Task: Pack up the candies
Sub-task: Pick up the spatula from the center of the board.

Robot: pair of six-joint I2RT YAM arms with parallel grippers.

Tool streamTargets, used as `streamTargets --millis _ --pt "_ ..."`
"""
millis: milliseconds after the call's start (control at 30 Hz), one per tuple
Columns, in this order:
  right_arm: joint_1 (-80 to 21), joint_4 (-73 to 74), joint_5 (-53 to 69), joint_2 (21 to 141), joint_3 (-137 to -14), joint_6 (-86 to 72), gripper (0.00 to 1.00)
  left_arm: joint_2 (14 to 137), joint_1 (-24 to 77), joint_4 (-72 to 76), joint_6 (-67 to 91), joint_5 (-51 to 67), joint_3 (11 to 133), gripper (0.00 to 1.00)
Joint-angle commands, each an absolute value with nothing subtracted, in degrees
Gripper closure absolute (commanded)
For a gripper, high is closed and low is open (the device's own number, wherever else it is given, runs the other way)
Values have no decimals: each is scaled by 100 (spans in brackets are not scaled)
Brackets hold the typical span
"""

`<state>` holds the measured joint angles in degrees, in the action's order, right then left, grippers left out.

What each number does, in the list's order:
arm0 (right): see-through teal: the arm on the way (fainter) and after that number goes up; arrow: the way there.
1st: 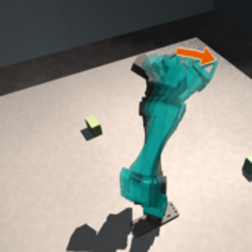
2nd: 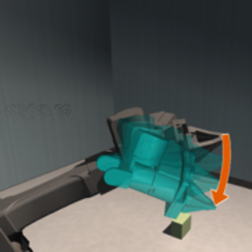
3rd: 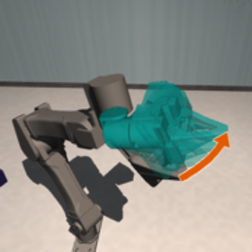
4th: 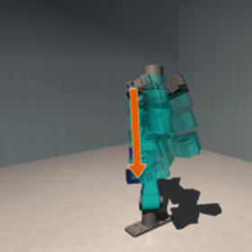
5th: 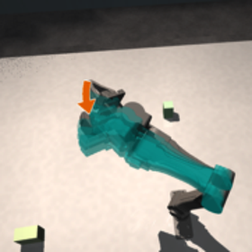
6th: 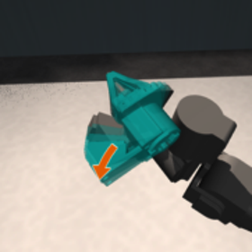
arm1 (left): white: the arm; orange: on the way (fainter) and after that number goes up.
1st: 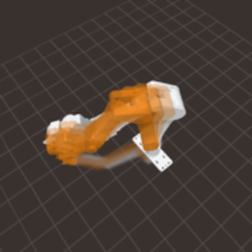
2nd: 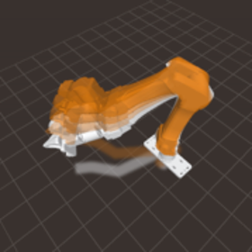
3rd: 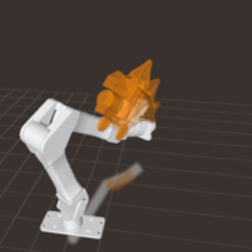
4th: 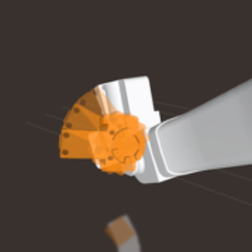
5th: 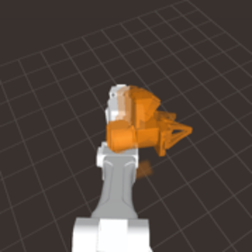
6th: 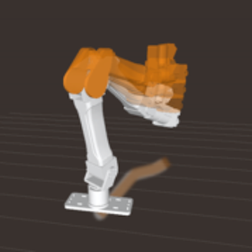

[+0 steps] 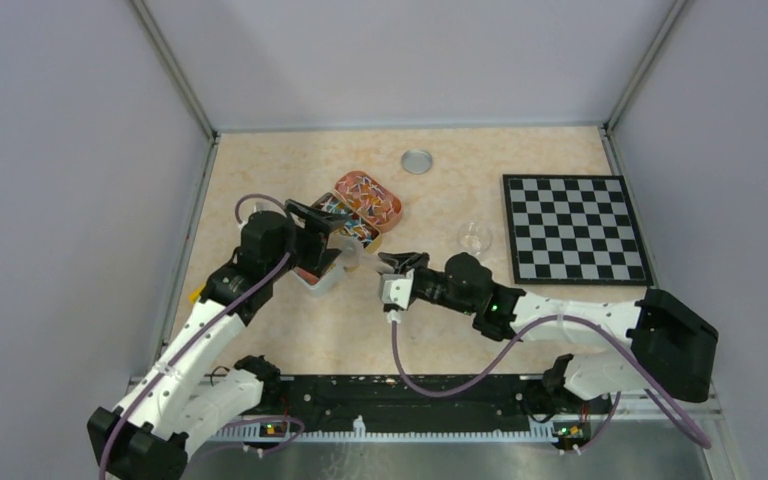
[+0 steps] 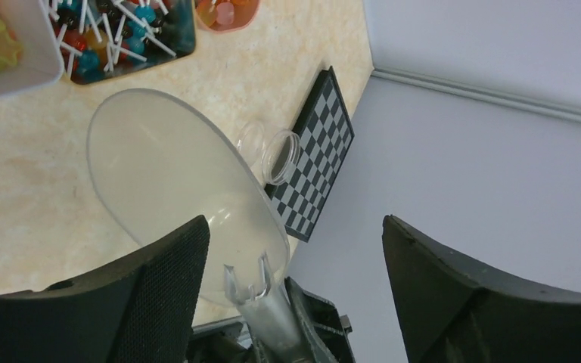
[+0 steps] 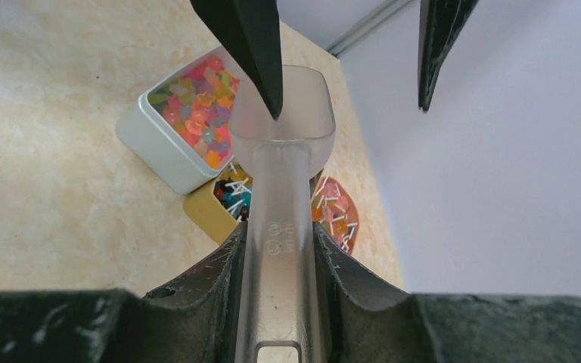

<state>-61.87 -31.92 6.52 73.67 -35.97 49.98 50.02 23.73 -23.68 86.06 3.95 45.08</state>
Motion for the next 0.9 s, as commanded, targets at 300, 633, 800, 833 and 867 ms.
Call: streamTargets --millis 300,633,800,833,867 --pt "-5409 -1882 334 6781 -4295 1776 100 4533 2378 -1493 4893 -230 4557 21" --pt "-4688 -87 359 6711 -5274 -109 100 4209 2382 -982 3091 -190 4360 36" --pt "-4447 831 386 6770 -5818 -706 100 3856 2378 -467 2724 -29 4067 34" --pt "-4446 887 323 6760 -5867 -834 100 3828 2380 -420 2681 -28 4028 27" --pt "-4444 949 225 6763 -5935 -929 100 3828 2382 -396 2639 -27 4004 16"
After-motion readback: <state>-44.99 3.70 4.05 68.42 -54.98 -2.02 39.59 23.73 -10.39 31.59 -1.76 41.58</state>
